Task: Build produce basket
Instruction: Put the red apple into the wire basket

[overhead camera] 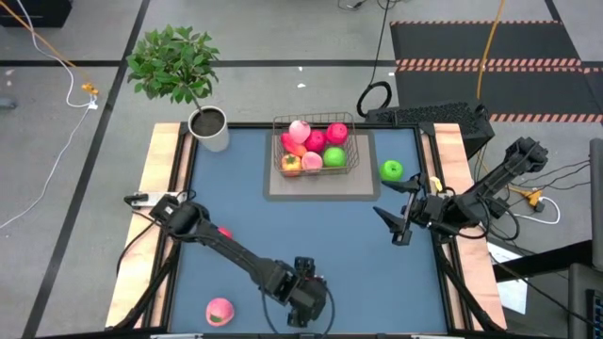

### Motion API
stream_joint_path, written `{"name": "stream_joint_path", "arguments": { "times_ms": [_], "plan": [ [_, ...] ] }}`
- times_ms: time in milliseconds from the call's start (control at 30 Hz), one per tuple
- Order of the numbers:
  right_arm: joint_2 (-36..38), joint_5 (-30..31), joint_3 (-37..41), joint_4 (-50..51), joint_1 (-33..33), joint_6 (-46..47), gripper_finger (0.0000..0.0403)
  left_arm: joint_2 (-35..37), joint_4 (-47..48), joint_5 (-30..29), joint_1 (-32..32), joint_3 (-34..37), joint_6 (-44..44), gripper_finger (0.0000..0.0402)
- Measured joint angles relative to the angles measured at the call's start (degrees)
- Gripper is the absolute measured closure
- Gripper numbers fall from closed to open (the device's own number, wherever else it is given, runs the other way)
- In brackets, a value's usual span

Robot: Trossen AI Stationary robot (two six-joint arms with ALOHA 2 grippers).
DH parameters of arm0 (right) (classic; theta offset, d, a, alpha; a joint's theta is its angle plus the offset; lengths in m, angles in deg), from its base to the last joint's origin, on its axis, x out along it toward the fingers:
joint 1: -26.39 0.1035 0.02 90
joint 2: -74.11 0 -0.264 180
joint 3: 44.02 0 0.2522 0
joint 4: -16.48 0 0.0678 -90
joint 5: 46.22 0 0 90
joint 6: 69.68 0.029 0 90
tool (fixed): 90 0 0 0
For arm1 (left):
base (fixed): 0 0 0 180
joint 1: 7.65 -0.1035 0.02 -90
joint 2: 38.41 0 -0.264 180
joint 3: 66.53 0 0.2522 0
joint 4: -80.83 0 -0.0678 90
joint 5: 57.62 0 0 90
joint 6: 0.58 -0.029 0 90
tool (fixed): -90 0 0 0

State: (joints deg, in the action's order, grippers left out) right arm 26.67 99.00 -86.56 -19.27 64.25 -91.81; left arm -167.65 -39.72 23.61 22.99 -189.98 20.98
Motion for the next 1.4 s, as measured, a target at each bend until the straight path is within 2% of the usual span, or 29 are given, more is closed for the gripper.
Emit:
{"name": "stream_joint_path", "arguments": {
  "times_ms": [133, 267, 467, 667, 800, 1000, 1200, 1400],
  "plan": [
    [0.0, 0.0, 0.0, 0.0, 0.0, 0.0, 0.0083, -1.1, 0.8, 0.4, -0.7, 0.0, 1.2, 0.0002],
    [0.0, 0.0, 0.0, 0.0, 0.0, 0.0, 0.0083, -1.3, 3.6, 3.8, -1.5, -0.2, 3.0, 0.0009],
    [0.0, 0.0, 0.0, 0.0, 0.0, 0.0, 0.0083, -1.5, 3.8, 3.9, -1.4, -0.2, 2.5, 0.0086],
    [0.0, 0.0, 0.0, 0.0, 0.0, 0.1, 0.0083, -1.2, 4.1, 4.5, -2.0, -0.1, 2.8, 0.0087],
    [0.0, 0.0, 0.0, 0.0, 0.0, 0.1, 0.0083, 0.5, 8.4, 4.0, -2.7, 0.1, 4.5, 0.0086],
    [0.0, 0.0, 0.0, 0.0, 0.0, 0.0, 0.0083, 5.3, 13.5, -0.7, -4.8, 0.1, 6.3, 0.0068],
    [0.0, 0.0, 0.0, 0.0, 0.0, 0.0, 0.0083, 10.8, 18.3, -6.4, -10.0, 0.1, 13.7, 0.0065],
    [0.0, 0.0, 0.0, 0.0, 0.0, 0.0, 0.0083, 17.2, 19.9, -17.4, -16.3, 0.0, 12.3, 0.0063]
  ]
}}
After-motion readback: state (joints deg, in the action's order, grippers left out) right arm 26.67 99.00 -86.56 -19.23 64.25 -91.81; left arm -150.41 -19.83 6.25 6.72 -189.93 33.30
